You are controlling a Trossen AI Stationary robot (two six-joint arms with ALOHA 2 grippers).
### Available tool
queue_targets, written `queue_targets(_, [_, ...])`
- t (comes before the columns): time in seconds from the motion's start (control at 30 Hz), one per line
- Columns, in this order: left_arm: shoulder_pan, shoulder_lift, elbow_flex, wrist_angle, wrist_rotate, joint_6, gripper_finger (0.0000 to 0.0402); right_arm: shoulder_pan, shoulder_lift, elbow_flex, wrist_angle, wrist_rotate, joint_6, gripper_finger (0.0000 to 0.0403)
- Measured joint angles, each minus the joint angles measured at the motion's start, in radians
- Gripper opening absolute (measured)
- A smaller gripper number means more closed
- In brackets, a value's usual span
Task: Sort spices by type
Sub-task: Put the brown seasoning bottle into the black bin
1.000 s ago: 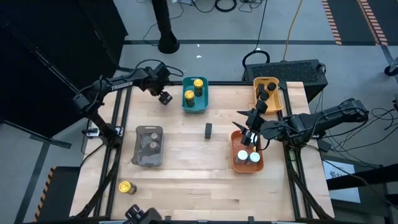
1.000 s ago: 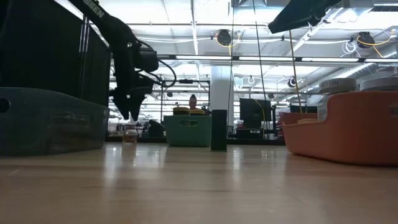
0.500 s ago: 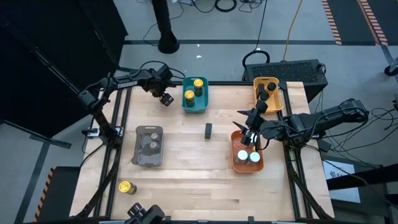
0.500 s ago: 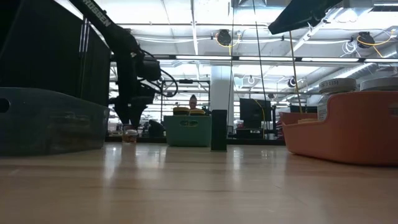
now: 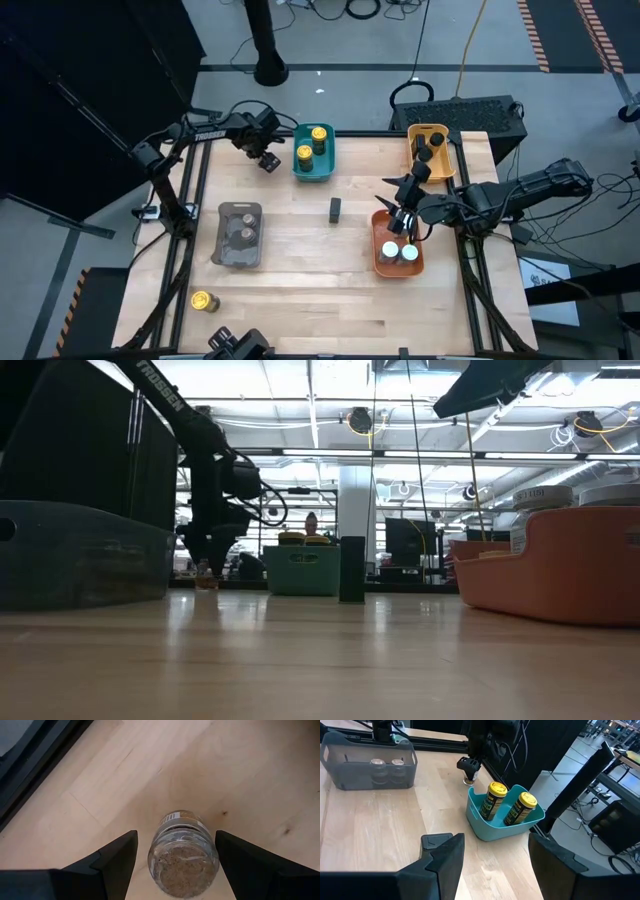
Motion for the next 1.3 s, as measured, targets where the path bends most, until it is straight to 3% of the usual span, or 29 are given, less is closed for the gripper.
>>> queue_targets(0.1, [0.0, 0.0, 0.0, -0.008, 0.0, 0.0, 0.0264, 0.0, 0.0, 0.0, 0.0, 0.0, 0.003, 0.0203])
queue_targets(0.37, [-0.019, -0.002, 0.001, -0.019, -0.002, -0.002, 0.0187, 0.0, 0.0, 0.0, -0.001, 0.0, 0.004, 0.0203])
queue_targets(0.63, [-0.065, -0.023, -0.002, -0.046, -0.004, -0.002, 0.0187, 0.0, 0.0, 0.0, -0.001, 0.0, 0.007, 0.0203])
queue_targets(0.83, [-0.138, -0.162, -0.002, -0.128, -0.001, -0.027, 0.0187, 0.0, 0.0, 0.0, -0.002, 0.0, 0.007, 0.0203])
queue_targets(1.03, [-0.33, -0.349, -0.001, -0.249, 0.035, -0.132, 0.0187, 0.0, 0.0, 0.0, 0.0, 0.0, 0.007, 0.0203])
queue_targets(1.3, [-0.734, -0.512, -0.001, -0.4, 0.101, -0.316, 0.0187, 0.0, 0.0, 0.0, 0.003, 0.0, 0.01, 0.0203])
